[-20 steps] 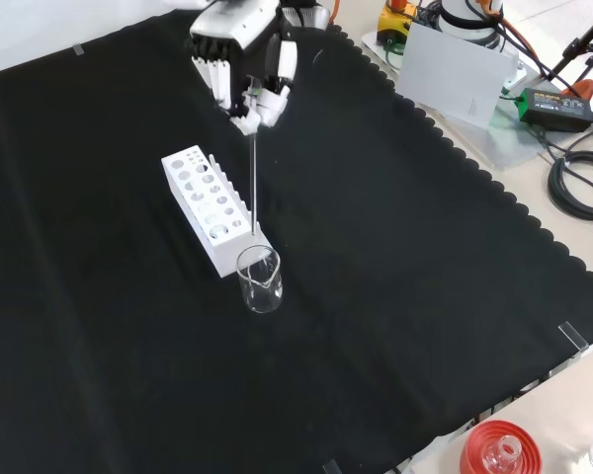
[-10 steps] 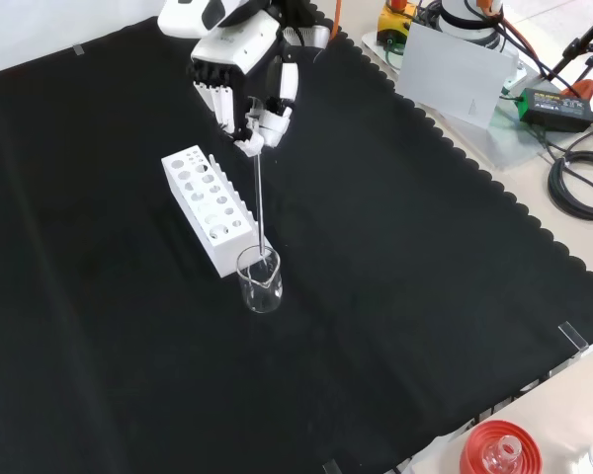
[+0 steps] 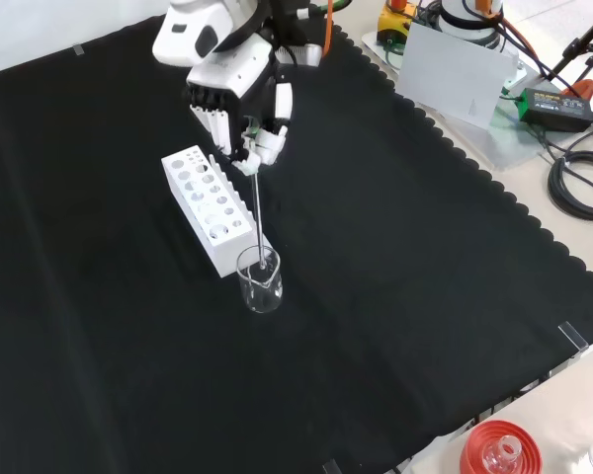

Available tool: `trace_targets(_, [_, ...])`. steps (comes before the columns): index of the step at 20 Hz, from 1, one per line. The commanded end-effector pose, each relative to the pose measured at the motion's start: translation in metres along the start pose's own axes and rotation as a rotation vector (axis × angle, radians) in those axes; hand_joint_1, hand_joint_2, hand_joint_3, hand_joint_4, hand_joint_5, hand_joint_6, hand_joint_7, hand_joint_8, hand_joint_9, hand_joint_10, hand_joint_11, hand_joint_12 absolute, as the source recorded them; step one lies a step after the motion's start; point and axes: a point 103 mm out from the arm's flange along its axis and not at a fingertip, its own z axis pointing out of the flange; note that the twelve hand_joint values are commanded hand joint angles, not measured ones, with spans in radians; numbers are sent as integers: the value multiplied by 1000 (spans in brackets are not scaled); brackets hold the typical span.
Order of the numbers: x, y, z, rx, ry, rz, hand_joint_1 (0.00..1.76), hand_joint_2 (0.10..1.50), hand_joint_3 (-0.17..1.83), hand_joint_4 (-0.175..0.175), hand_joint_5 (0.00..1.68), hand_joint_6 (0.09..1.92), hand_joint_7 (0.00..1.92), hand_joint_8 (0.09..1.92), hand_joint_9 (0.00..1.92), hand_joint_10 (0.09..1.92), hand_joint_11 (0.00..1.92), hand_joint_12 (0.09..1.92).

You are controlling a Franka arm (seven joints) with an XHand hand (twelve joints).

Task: Stir in the beaker to the left of the white test tube rack with the glass rod.

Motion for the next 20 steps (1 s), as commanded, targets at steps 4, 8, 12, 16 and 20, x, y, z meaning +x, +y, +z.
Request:
trace_targets(4, [-15, 8, 20, 21, 13, -2, 1304, 796, 527, -175, 1055, 717, 1201, 1030, 1766, 563, 1621, 705])
trace_targets(8, [-15, 9, 27, 29, 6, -2, 1304, 793, 532, -175, 1055, 720, 1202, 1031, 1766, 563, 1622, 705])
trace_targets(12, [-11, 10, 35, 35, 4, -7, 1305, 792, 535, -175, 1054, 721, 1202, 1031, 1766, 563, 1622, 706])
trace_targets(16, [-1, 17, 44, 45, 5, -14, 1304, 792, 536, -175, 1054, 723, 1202, 1032, 1766, 563, 1622, 707])
trace_targets(20, [0, 26, 46, 54, 18, -18, 1304, 791, 538, -175, 1053, 725, 1202, 1032, 1766, 562, 1621, 709])
